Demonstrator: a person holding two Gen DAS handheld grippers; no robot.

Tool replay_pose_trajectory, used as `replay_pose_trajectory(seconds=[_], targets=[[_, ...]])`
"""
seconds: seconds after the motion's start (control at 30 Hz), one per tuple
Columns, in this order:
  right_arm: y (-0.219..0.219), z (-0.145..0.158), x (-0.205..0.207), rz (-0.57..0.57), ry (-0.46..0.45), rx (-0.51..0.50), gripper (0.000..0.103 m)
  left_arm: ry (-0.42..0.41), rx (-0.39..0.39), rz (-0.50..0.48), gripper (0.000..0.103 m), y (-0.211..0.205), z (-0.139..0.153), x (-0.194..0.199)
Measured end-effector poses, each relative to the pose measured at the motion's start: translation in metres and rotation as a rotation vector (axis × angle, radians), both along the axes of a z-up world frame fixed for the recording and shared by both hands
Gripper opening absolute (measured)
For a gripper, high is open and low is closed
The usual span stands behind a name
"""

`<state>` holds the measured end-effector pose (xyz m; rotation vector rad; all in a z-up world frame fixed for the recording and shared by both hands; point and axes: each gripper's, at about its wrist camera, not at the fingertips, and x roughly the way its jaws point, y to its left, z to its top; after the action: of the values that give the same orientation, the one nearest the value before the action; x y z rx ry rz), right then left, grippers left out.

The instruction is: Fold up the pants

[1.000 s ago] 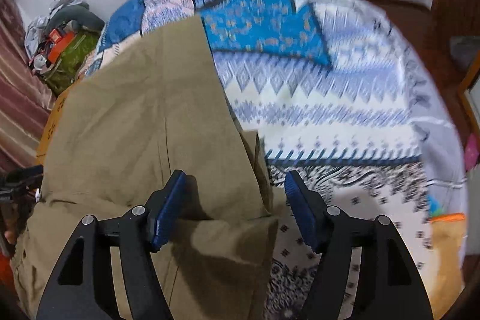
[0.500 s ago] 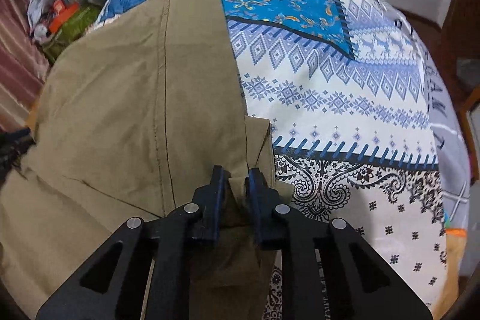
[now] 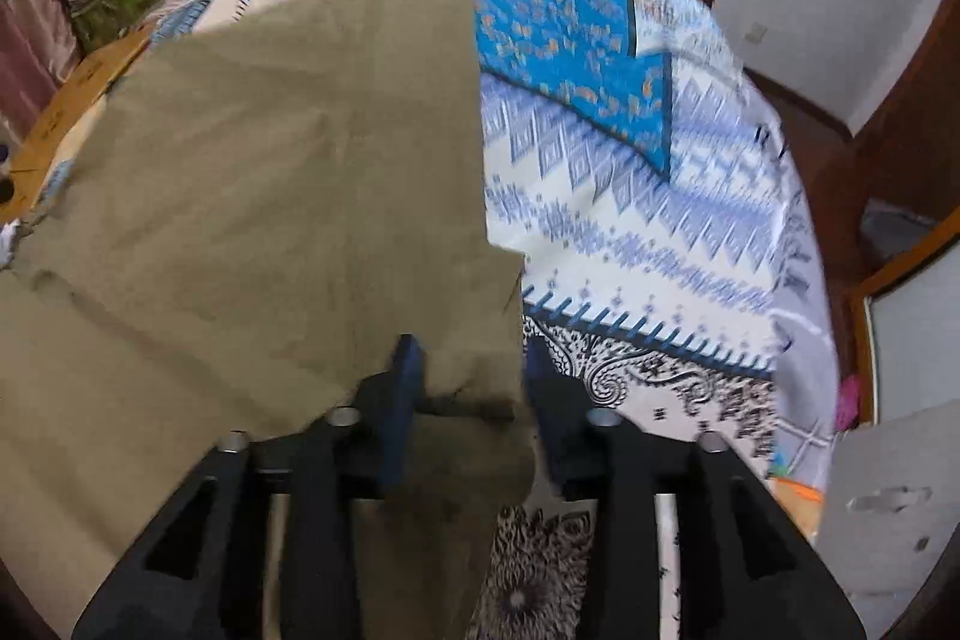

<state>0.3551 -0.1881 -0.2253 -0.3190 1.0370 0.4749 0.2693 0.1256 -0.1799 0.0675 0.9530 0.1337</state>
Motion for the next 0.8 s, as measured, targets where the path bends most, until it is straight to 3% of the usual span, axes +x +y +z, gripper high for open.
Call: replay_pose_trajectory(seconds=[0.17,0.3,0.4,0.53,0.8], targets=[[0.004,0.048,-0.007,0.021,-0.114,0.099,0.064,-0.052,-0.044,0.065,0.087,0.025,0.016,0.016],[0.015,0.074,-0.003,0.012,-0.203,0.193,0.079,-0.027,-0.084,0.098,0.088,0.042,0.006,0.036],[0.023,0.081,0.011,0.005,-0.228,0.232,0.081,0.026,-0.131,0.112,0.088,0.054,-0.013,0.054],[0.033,0.069,0.049,-0.035,-0.202,0.266,0.081,0.091,-0.171,0.132,0.088,0.062,-0.043,0.072],[0.042,0.014,0.128,-0.149,-0.035,0.296,0.080,0.201,-0.214,0.182,0.088,0.073,-0.103,0.095]])
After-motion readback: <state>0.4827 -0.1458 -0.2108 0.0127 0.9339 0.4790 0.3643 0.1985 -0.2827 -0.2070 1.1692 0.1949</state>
